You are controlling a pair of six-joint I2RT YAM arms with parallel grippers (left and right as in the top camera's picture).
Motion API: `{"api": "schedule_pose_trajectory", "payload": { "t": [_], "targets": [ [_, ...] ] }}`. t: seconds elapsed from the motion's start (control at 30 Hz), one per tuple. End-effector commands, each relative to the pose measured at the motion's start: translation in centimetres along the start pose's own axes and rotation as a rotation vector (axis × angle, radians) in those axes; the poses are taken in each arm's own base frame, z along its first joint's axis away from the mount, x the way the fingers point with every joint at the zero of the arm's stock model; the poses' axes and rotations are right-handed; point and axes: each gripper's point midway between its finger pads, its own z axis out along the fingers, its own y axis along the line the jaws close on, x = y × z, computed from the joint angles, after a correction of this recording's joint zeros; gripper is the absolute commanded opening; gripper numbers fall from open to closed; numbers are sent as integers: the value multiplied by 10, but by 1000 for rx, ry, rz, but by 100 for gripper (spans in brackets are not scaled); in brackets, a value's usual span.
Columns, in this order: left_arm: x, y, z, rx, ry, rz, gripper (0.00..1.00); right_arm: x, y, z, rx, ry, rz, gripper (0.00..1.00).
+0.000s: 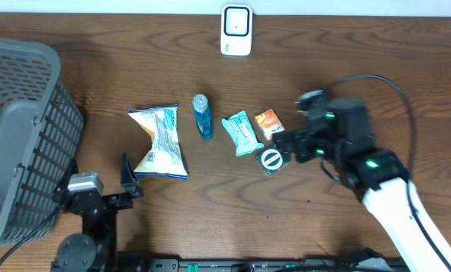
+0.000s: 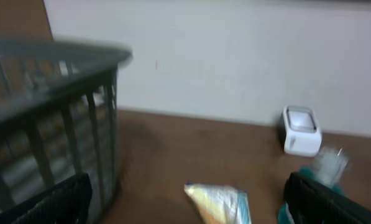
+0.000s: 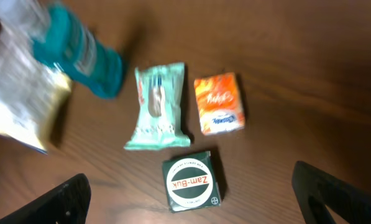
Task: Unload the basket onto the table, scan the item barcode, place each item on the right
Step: 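Reach the right gripper to the Zam-Buk box and grasp it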
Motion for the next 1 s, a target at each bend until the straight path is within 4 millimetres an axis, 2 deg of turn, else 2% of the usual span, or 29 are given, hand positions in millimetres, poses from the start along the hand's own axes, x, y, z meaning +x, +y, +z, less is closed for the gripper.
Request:
{"api": "schedule_pose_trajectory", "payload": {
  "t": [0.0, 0.13, 0.33, 0.53, 0.7, 0.77, 0.87, 0.9, 0.97],
  "targets": [
    [32, 0, 9, 4, 65, -60, 97, 11, 2, 29, 92, 85, -143, 99],
    [58, 1, 16, -5, 113, -126, 98, 36, 4, 59, 127, 198, -187, 99],
    [85, 3, 20, -14, 169, -124, 98, 72, 10, 90, 124, 337, -223, 99],
    [103, 4, 20, -21, 219, -119, 98, 97, 7, 104, 125, 435, -223, 95],
    [109, 5, 19, -24, 241, -116, 98, 110, 4, 110, 130, 481, -220, 91],
    [111, 5, 19, -26, 251, -115, 98, 115, 2, 113, 131, 498, -220, 87],
    [115, 5, 18, -28, 266, -114, 98, 122, 0, 117, 136, 523, -213, 67],
    [116, 5, 17, -29, 271, -113, 98, 124, 0, 119, 139, 530, -204, 63],
    [118, 6, 17, -30, 282, -112, 98, 125, 0, 120, 145, 530, -181, 63]
  ]
}}
